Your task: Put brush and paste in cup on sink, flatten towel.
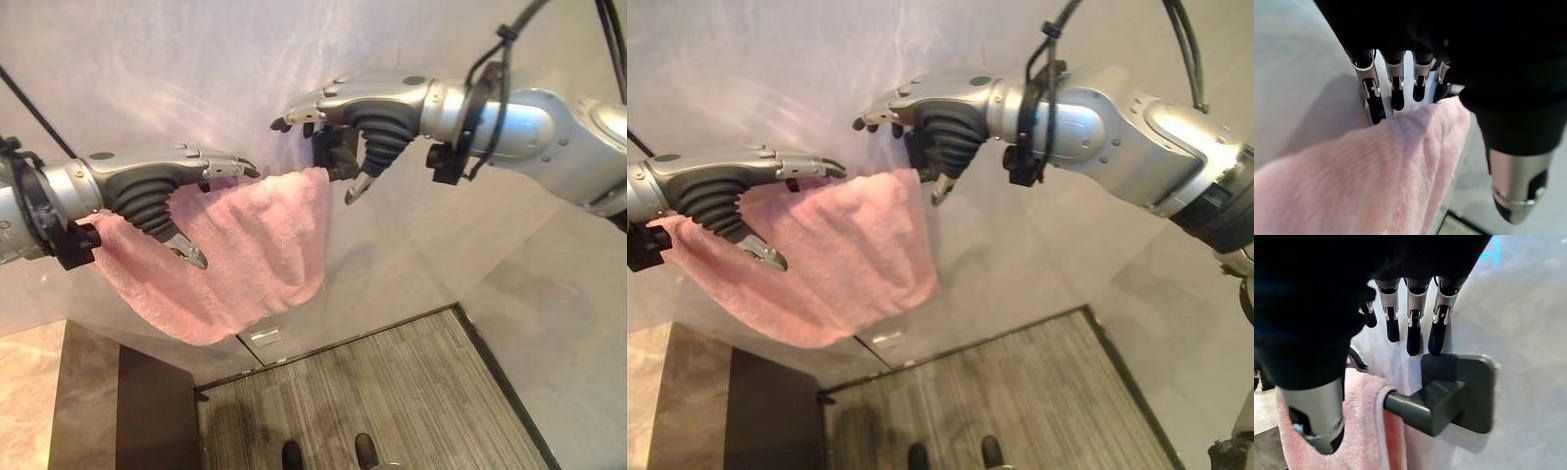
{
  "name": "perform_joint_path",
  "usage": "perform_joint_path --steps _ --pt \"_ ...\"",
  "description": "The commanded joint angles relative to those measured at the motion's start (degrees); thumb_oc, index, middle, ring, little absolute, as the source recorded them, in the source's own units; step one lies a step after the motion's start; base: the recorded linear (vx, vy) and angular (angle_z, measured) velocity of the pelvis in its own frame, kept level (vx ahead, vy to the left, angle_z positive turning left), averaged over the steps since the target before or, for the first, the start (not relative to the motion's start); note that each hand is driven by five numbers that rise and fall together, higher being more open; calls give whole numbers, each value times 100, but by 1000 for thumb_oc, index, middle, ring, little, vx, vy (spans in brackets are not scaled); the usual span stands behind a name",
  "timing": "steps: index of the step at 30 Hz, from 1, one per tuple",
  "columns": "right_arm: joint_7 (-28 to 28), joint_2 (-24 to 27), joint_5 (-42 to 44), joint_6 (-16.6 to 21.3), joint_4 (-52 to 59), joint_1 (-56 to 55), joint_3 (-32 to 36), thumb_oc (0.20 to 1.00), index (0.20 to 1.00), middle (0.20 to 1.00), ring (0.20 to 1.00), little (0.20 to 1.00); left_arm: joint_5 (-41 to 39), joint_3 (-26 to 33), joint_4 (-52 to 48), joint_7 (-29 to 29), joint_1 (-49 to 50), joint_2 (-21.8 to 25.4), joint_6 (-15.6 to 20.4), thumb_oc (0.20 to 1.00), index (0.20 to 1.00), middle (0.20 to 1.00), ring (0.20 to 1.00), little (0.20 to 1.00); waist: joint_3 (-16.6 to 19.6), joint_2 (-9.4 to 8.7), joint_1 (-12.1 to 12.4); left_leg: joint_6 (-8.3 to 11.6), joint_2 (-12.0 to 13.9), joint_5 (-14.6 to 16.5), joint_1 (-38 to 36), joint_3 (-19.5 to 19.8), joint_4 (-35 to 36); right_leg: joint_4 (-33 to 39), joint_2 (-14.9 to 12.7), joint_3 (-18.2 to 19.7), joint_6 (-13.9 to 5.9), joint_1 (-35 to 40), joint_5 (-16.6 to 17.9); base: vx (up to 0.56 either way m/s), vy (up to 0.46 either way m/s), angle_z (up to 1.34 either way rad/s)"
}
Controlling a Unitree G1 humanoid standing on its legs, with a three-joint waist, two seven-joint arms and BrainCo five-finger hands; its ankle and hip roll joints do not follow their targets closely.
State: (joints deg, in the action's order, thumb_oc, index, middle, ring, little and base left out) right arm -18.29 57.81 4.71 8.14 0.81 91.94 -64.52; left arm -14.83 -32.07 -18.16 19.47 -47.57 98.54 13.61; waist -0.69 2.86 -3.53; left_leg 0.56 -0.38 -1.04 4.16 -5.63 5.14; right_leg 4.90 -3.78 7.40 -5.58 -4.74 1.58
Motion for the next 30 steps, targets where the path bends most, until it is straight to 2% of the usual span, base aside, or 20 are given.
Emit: perform_joint_path --steps 1,6,8,12,18,22,26,27,28,29,30 --pt "-505 -96 -38 -233 -103 -94 -736 1000 1000 1000 1000 1000 382 -234 429 -78 -713 -62 -161 1000 1000 1000 1000 1000 217 -123 159 265 125 32 -115 -48 -28 10 -403 -292 -403 -212 391 0 0 0" --pt "-825 -180 47 -478 -97 -591 -285 1000 1000 1000 1000 1000 864 -1499 623 27 -2094 -194 -332 1000 1000 1000 1000 1000 239 -268 351 252 122 54 -124 -21 -31 10 -407 -322 -384 -188 361 0 0 0" --pt "-942 -215 -26 -555 -77 -754 -121 1000 1000 1000 1000 1000 988 -1738 658 69 -2367 -186 -390 1000 1000 1000 1000 1000 233 -343 407 242 119 62 -125 1 -35 10 -408 -332 -380 -178 347 0 0 0" --pt "-1058 -236 -161 -605 -114 -998 120 1000 1000 1000 1000 1000 1144 -1837 671 166 -2466 -104 -456 1000 1000 1000 1000 1000 206 -488 501 231 110 72 -115 34 -43 10 -414 -354 -370 -155 327 4 -1 2" --pt "-1231 -175 -550 -498 178 -1351 448 1000 1000 1000 1000 1000 1214 -1452 564 300 -1994 45 -468 1000 1000 1000 1000 1000 135 -651 662 206 78 92 -98 104 -44 10 -422 -394 -360 -124 306 4 1 5" --pt "-1235 -87 -922 -418 308 -1640 736 1000 1000 1000 1000 1000 1244 -906 460 368 -1344 130 -454 1000 1000 1000 1000 1000 119 -741 771 190 55 101 -65 129 -44 10 -437 -428 -371 -125 304 6 4 10" --pt "-1203 -93 -1131 -364 306 -1728 830 1000 1000 1000 1000 1000 1303 -386 413 410 -754 102 -450 1000 1000 1000 1000 1000 106 -756 832 182 48 102 -54 143 -43 10 -446 -440 -373 -132 302 0 0 0" --pt "-1159 -63 -1288 -331 299 -1766 889 878 878 878 878 878 1378 -255 382 442 -551 99 -457 1000 1000 1000 1000 1000 98 -769 861 177 47 106 -41 151 -41 10 -451 -451 -377 -129 297 0 0 0" --pt "-1144 -41 -1361 -319 304 -1768 900 799 799 799 799 799 1423 -97 365 448 -384 97 -447 1000 1000 1000 1000 1000 97 -770 869 173 42 109 -37 151 -40 10 -453 -449 -376 -131 297 0 0 0" --pt "-1116 6 -1434 -306 321 -1741 896 536 536 536 536 536 1483 133 365 460 -151 90 -444 1000 1000 1000 1000 1000 94 -755 868 172 39 107 -30 152 -41 9 -457 -455 -378 -135 297 0 0 0" --pt "-1100 39 -1476 -281 364 -1726 906 451 451 451 451 451 1530 208 340 482 -78 92 -434 476 476 476 476 476 95 -747 862 171 36 109 -30 153 -41 8 -456 -449 -378 -135 296 0 0 0"
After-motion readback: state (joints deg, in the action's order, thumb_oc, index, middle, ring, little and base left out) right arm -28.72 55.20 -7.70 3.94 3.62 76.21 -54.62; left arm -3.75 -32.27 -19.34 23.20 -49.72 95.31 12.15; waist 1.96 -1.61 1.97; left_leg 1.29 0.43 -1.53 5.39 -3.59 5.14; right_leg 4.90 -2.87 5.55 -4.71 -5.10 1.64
